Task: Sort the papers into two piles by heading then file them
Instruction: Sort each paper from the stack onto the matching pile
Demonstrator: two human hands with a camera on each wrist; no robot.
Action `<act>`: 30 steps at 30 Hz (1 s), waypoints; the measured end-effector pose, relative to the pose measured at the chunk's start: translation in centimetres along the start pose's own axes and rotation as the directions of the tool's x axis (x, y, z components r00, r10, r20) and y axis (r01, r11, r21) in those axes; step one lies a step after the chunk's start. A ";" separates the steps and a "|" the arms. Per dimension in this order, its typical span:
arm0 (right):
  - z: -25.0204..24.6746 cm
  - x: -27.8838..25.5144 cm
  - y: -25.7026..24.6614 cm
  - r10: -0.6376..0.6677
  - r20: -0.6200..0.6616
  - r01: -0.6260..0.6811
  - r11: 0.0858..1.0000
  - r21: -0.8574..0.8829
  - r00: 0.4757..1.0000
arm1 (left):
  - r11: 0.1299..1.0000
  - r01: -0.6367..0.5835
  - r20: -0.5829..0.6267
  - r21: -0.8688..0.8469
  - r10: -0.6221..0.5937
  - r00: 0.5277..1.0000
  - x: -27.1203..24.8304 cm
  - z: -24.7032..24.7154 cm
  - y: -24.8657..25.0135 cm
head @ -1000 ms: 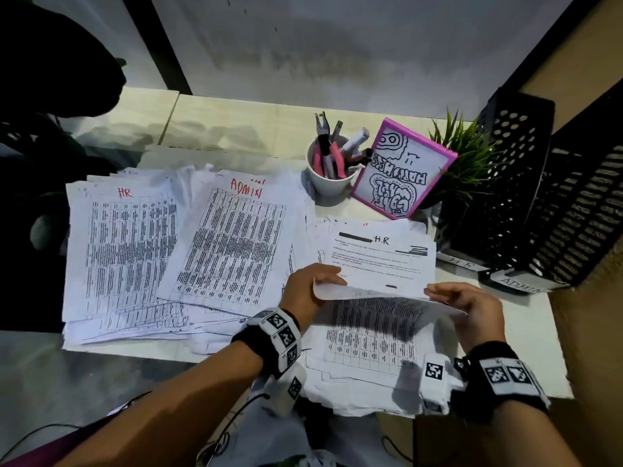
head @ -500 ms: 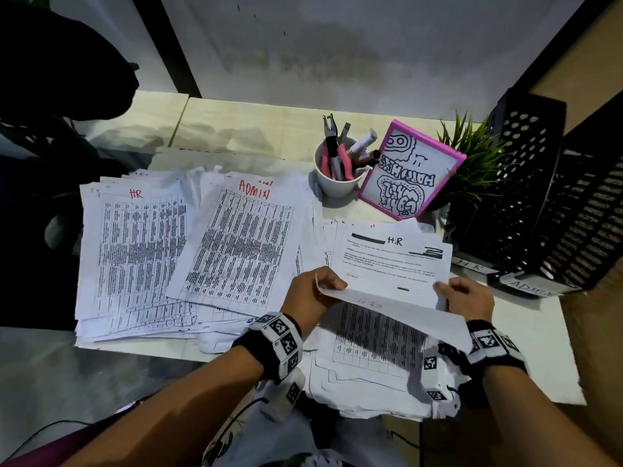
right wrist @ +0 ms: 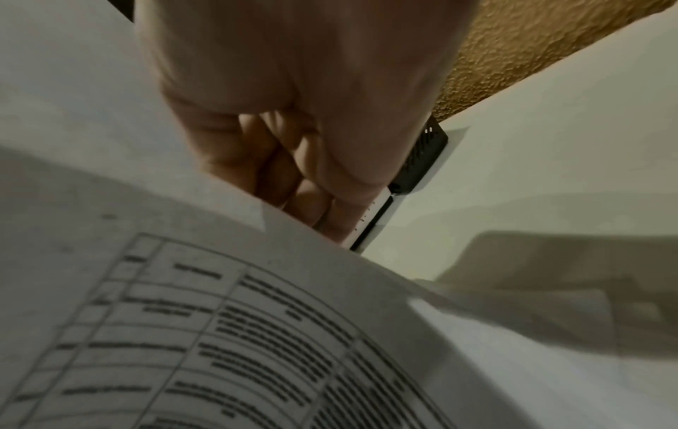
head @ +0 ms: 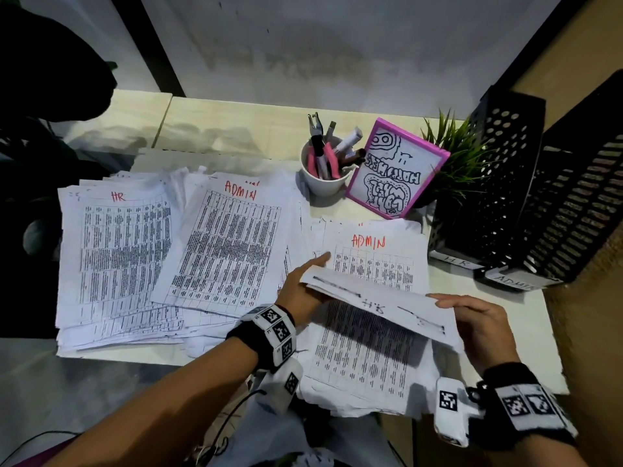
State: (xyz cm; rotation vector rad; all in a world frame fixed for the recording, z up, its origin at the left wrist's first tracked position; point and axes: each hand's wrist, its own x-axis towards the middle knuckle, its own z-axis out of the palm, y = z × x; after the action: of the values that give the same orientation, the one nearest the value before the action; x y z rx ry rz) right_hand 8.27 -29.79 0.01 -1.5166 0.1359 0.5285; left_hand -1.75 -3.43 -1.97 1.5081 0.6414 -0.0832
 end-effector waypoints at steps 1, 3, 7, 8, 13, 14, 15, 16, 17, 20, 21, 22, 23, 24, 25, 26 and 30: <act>0.2 0.1 -0.3 0.016 0.005 -0.016 1.000 0.017 1.000 | 0.999 -0.010 0.014 0.043 0.010 1.000 -0.1 0.1 0.2; -0.1 0.7 -0.1 0.048 -0.029 -0.046 0.997 0.067 0.998 | 0.997 -0.011 0.011 0.071 0.010 1.000 -0.5 0.3 0.8; -0.2 2.6 0.8 0.026 -0.230 -0.058 0.989 -0.133 0.973 | 0.992 -0.059 -0.077 -0.111 0.051 0.996 -1.1 0.2 1.8; 0.2 2.9 0.8 0.071 -0.275 -0.111 0.985 -0.134 0.959 | 0.987 -0.086 -0.108 -0.135 0.072 0.992 -1.4 -0.1 2.3; 2.3 3.2 2.7 0.000 -0.343 -0.202 0.808 -0.553 0.939 | 0.961 -0.273 -0.415 -0.050 0.228 0.881 -2.0 -5.3 5.1; 3.3 3.2 3.2 -0.013 -0.358 -0.222 0.763 -0.607 0.934 | 0.958 -0.284 -0.458 0.025 0.264 0.849 -2.3 -7.4 5.3; 3.2 3.0 3.7 -0.030 -0.380 -0.243 0.723 -0.647 0.924 | 0.957 -0.276 -0.468 0.086 0.283 0.837 -2.3 -8.9 5.4; 3.8 2.9 3.9 -0.047 -0.403 -0.270 0.671 -0.691 0.914 | 0.957 -0.254 -0.478 0.138 0.289 0.829 -2.5 -10.9 5.4; 4.2 2.7 4.1 -0.067 -0.422 -0.289 0.631 -0.720 0.904 | 0.958 -0.231 -0.497 0.171 0.286 0.819 -2.6 -12.9 5.2; 5.6 2.1 4.4 -0.110 -0.459 -0.325 0.564 -0.759 0.882 | 0.977 -0.181 -0.632 0.115 0.212 0.745 -3.4 -19.3 4.4; 5.9 2.1 4.7 -0.126 -0.459 -0.331 0.531 -0.780 0.879 | 0.982 -0.170 -0.671 0.082 0.181 0.719 -3.6 -21.6 4.1; 6.0 2.1 4.9 -0.133 -0.462 -0.342 0.503 -0.794 0.877 | 0.987 -0.151 -0.689 0.060 0.150 0.709 -3.7 -24.0 3.6; 6.1 2.2 5.0 -0.134 -0.467 -0.352 0.489 -0.798 0.874 | 0.993 -0.108 -0.690 0.050 0.113 0.715 -3.8 -26.4 3.1; 6.1 2.5 5.1 -0.134 -0.468 -0.351 0.491 -0.797 0.874 | 0.997 -0.050 -0.680 0.050 0.071 0.729 -4.0 -29.0 2.6; 6.2 2.7 5.0 -0.129 -0.463 -0.350 0.490 -0.799 0.877 | 0.998 0.008 -0.672 0.066 0.038 0.739 -4.1 -31.4 1.8; 6.3 2.9 4.8 -0.129 -0.473 -0.357 0.494 -0.793 0.872 | 0.996 0.039 -0.673 0.076 0.023 0.739 -4.1 -33.6 1.2; 6.6 3.2 5.0 -0.117 -0.499 -0.384 0.497 -0.778 0.859 | 0.974 0.147 -0.708 0.173 0.019 0.706 -3.8 -38.5 -0.6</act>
State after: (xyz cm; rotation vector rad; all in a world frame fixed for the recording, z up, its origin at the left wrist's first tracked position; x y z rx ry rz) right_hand 7.46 -22.74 -5.37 -2.6784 0.4560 0.3064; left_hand -18.29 31.33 1.74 1.7241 1.3449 0.4163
